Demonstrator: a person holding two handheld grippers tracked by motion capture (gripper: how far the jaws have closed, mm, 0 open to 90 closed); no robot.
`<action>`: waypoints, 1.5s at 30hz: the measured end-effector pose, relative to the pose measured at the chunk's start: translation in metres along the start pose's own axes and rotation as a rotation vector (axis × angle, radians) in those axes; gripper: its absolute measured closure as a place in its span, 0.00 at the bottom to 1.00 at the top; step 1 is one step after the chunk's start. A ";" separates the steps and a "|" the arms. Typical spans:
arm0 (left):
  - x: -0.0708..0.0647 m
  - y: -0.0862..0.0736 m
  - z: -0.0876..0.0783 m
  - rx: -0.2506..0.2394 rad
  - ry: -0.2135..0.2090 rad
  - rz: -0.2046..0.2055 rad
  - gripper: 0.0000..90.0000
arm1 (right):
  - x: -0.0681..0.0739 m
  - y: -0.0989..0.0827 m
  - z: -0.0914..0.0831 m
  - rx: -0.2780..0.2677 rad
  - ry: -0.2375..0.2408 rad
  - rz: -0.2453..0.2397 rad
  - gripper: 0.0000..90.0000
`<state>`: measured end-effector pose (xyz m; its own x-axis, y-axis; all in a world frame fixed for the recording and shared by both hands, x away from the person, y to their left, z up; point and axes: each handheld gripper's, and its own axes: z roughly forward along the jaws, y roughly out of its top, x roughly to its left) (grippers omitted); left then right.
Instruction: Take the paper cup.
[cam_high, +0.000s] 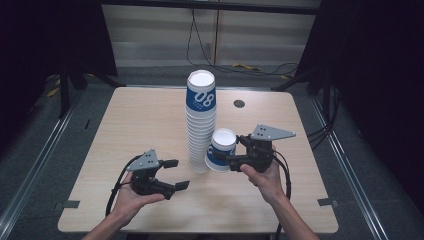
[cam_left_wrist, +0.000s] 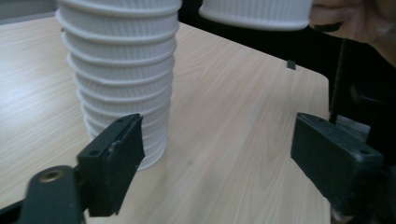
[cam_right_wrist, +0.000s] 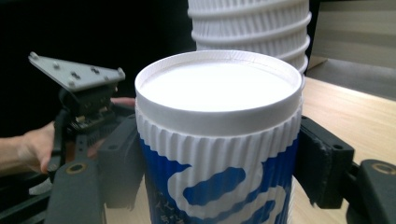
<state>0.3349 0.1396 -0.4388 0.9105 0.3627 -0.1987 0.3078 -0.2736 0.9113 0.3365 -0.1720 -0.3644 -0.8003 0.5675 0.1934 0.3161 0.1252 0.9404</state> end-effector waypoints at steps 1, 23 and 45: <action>0.000 0.003 0.001 -0.001 -0.010 0.009 0.23 | 0.000 -0.001 0.001 0.003 0.004 -0.003 0.30; -0.014 -0.001 0.024 -0.037 -0.071 -0.005 0.18 | 0.007 -0.029 0.014 0.033 0.099 0.016 0.30; -0.020 -0.008 0.031 -0.036 -0.101 -0.008 0.18 | 0.021 -0.044 0.034 0.055 0.156 0.049 0.30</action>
<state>0.3228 0.1070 -0.4532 0.9319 0.2722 -0.2398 0.3068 -0.2385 0.9214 0.3231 -0.1384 -0.4115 -0.8512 0.4413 0.2840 0.3808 0.1470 0.9129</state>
